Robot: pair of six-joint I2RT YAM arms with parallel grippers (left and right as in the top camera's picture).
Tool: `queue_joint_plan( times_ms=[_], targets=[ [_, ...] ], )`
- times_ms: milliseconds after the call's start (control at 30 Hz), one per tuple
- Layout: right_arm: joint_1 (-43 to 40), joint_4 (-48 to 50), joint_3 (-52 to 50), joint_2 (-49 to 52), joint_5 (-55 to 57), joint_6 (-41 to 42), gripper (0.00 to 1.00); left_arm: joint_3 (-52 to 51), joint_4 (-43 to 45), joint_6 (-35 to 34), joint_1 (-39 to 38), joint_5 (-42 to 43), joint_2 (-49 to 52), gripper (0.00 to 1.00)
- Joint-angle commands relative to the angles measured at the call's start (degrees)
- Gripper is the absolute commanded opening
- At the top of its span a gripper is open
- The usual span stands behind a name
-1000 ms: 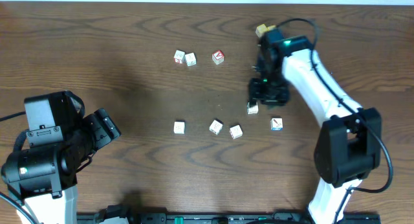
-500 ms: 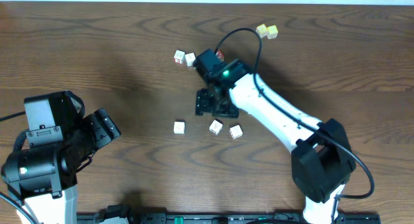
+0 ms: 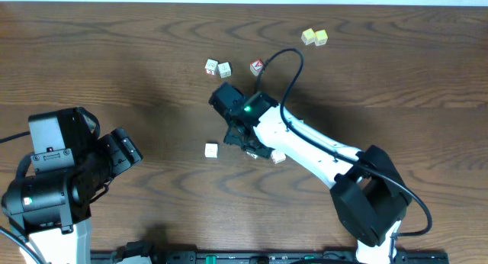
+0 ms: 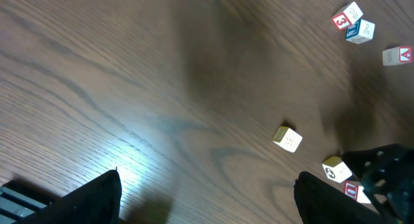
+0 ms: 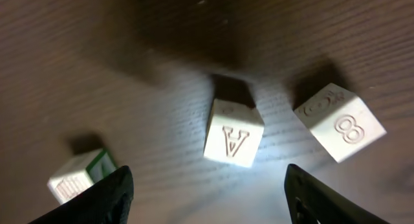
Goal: Lift 5 blocks
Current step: 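Lower the right gripper and close it on the airplane-picture block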
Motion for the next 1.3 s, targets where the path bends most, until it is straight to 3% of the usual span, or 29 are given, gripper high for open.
queue_joint_plan(
  times_ms=[0, 300, 433, 733, 1100, 1267],
  targets=[
    [-0.2, 1.9, -2.8, 0.2, 2.4, 3.7, 0.72, 0.5, -0.2, -0.5, -0.2, -0.9, 0.0, 0.86],
    [-0.1, 6.9, -6.9, 0.2, 2.3, 3.7, 0.72, 0.5, -0.2, -0.5, -0.2, -0.9, 0.0, 0.86],
    [-0.1, 7.0, -7.0, 0.7, 2.7, 3.8, 0.64, 0.5, -0.2, -0.5, -0.2, -0.9, 0.0, 0.86],
    [-0.7, 8.0, -7.0, 4.7, 0.7, 3.9, 0.63, 0.5, -0.2, -0.5, -0.2, -0.9, 0.0, 0.86],
    [-1.1, 9.7, -6.9, 4.7, 0.7, 0.8, 0.39, 0.5, -0.2, -0.5, -0.2, -0.9, 0.0, 0.86],
    [-0.9, 11.8, -6.9, 4.7, -0.4, -4.9, 0.38, 0.5, -0.2, -0.5, -0.2, -0.9, 0.0, 0.86]
  ],
)
